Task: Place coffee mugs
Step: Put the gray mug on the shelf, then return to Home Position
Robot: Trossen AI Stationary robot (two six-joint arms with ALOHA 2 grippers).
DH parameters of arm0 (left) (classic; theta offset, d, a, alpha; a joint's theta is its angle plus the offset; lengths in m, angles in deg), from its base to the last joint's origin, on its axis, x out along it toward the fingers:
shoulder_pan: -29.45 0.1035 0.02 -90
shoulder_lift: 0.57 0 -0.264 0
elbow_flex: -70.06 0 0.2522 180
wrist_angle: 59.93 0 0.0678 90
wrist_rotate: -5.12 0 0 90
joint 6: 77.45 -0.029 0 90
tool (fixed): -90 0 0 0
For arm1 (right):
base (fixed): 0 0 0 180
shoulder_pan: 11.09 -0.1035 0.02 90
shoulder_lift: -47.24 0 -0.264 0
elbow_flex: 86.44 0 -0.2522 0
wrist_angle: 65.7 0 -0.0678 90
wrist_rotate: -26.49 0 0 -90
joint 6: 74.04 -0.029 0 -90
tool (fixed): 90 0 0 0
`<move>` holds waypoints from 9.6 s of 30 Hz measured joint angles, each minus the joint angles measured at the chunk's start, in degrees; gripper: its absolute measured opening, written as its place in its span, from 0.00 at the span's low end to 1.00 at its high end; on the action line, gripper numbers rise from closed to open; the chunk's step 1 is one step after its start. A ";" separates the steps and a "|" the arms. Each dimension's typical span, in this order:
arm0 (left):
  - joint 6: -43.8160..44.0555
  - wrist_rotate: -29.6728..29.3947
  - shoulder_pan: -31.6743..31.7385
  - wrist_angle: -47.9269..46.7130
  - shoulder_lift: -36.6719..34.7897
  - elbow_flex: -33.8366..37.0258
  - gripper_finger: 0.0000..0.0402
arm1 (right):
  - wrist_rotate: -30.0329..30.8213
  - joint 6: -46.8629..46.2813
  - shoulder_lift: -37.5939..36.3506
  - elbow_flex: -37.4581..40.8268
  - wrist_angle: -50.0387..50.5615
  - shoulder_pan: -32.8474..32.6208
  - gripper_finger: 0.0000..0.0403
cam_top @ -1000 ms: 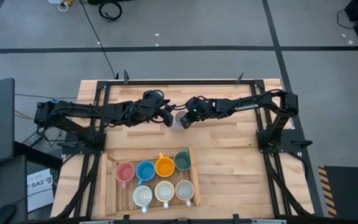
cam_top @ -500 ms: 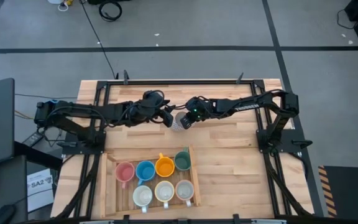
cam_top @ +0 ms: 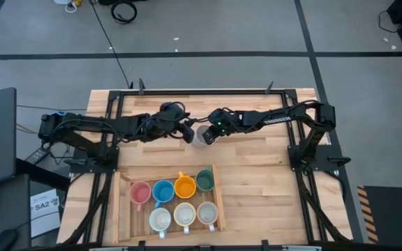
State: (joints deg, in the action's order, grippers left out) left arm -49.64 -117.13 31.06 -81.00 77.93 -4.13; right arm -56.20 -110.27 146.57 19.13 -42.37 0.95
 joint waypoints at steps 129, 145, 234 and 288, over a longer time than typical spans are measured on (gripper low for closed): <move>-2.79 21.18 -8.03 -55.31 9.68 -31.22 0.08 | -15.91 16.92 -11.78 0.00 4.93 7.62 0.34; 20.45 22.12 -35.81 -71.73 10.01 -37.40 0.08 | -15.91 16.92 -11.78 0.00 6.03 7.56 0.34; 34.84 20.18 -56.06 -59.08 22.36 -18.64 0.14 | -15.96 16.90 -11.78 0.00 5.92 7.56 0.34; 30.17 19.04 -55.39 -66.08 21.75 -29.29 0.45 | -15.96 16.88 -11.78 0.02 5.92 7.55 0.34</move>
State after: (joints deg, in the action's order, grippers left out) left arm -19.47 -98.09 -24.33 -147.09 99.68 -33.41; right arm -72.15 -93.38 134.79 19.15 -36.45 8.50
